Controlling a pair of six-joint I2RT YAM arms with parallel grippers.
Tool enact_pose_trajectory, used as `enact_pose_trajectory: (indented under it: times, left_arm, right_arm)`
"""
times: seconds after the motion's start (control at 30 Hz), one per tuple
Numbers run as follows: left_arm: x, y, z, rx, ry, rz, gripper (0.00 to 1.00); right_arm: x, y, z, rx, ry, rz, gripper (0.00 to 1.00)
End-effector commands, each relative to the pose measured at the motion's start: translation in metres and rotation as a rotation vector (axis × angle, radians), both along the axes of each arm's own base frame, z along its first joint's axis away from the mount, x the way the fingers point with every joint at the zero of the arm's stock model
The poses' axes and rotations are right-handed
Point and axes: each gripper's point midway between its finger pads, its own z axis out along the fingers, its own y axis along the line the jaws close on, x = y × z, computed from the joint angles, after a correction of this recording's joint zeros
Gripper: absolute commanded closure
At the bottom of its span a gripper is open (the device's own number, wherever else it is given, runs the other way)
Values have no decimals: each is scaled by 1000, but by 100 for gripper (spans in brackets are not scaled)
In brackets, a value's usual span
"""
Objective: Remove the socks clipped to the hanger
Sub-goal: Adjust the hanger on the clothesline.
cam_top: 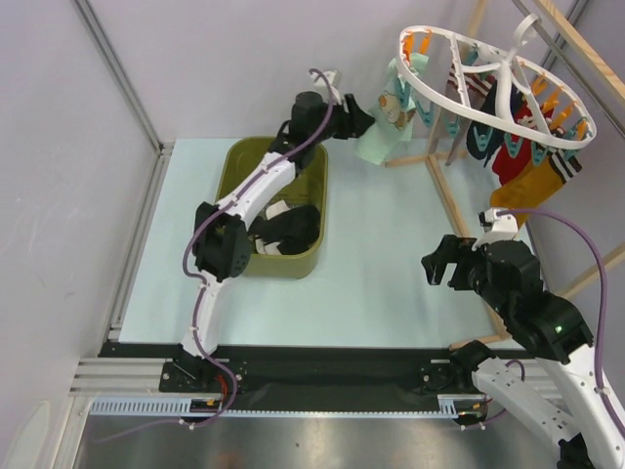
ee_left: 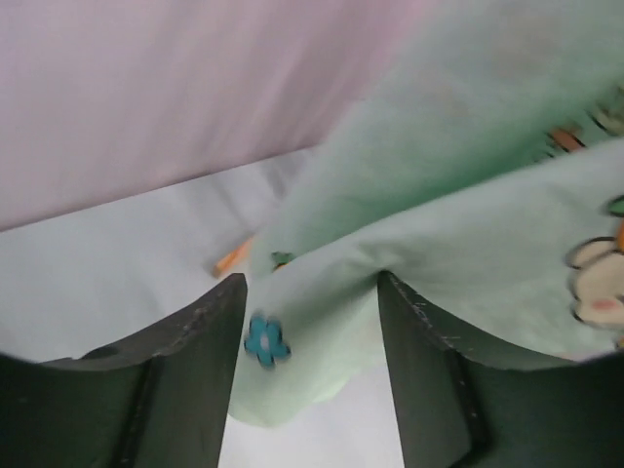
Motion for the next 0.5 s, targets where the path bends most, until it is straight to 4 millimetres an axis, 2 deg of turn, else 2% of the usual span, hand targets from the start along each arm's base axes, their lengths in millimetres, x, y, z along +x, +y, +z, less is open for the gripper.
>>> enact_pose_trajectory:
  times: [0.0, 0.03, 0.07, 0.13, 0.17, 0.2, 0.23, 0.37, 0.4, 0.47]
  left_arm:
    - [26, 34, 30, -209, 77, 35, 37]
    - [23, 35, 36, -219, 76, 21, 37]
    - [17, 38, 51, -220, 49, 10, 36]
    - [8, 42, 56, -197, 33, 1, 31]
    - [-3, 47, 76, -189, -6, -6, 30]
    - [-8, 49, 65, -164, 15, -5, 29]
    - [-13, 52, 68, -152, 10, -8, 29]
    - [-51, 65, 87, -124, -34, -46, 28]
    - [-66, 70, 94, -122, -42, -54, 28]
    - [-85, 72, 100, -110, -68, -82, 28]
  right_arm:
    - [-6, -4, 22, 44, -37, -20, 12]
    - [-6, -5, 23, 49, -39, -23, 12]
    - [-7, -6, 22, 51, -33, -30, 12]
    - [-8, -8, 19, 67, -24, -56, 12]
    - [-9, -8, 17, 79, -17, -61, 12]
    - [-11, -7, 13, 99, -4, -75, 12]
    - [-12, -7, 10, 109, 6, -80, 12]
    - [-19, -17, -10, 105, 73, -152, 12]
    - [-18, -25, -12, 90, 76, -193, 12]
    - [-22, -32, -8, 89, 70, -222, 12]
